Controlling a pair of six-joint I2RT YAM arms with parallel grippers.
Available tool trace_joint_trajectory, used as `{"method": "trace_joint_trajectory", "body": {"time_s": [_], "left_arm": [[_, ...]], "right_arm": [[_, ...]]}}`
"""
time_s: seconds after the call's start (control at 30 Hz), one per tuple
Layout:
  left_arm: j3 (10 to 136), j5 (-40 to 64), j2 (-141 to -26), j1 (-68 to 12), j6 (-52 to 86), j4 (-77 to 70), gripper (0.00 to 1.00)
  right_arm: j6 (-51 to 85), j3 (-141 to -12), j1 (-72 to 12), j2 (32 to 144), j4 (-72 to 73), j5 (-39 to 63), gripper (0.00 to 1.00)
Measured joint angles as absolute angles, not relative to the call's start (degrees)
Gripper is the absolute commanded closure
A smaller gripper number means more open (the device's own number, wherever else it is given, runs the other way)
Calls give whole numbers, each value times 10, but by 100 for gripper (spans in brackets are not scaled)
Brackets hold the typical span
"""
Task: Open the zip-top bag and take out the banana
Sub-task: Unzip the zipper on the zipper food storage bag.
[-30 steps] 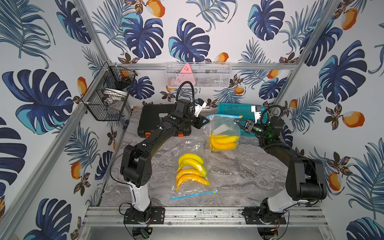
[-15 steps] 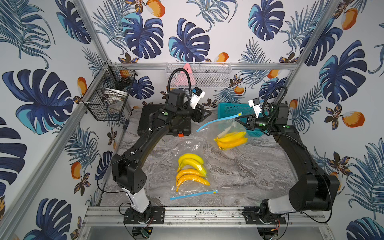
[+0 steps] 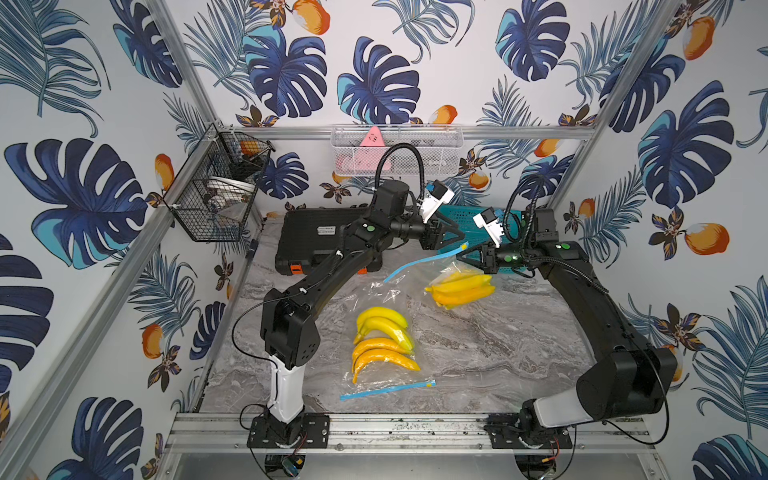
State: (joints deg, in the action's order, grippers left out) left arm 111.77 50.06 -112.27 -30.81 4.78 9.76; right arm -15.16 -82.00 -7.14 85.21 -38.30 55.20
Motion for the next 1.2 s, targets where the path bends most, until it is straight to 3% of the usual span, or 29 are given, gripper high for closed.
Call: {"method": "trace_joint_trajectory", "body": {"time_s": [0.67,0.93,1.2], "left_arm": [[1079,472,-1107,-333,7,153,66],[1081,465,-1109,-334,3,154,82],[1085,462,-1111,-334,3,154,86]], "right_arm": [[-151,-827,-81,852,-382,517,100],[-147,-819,-82,845,-380,512,100],[-144,-817,-82,845,-374,509,100]]}}
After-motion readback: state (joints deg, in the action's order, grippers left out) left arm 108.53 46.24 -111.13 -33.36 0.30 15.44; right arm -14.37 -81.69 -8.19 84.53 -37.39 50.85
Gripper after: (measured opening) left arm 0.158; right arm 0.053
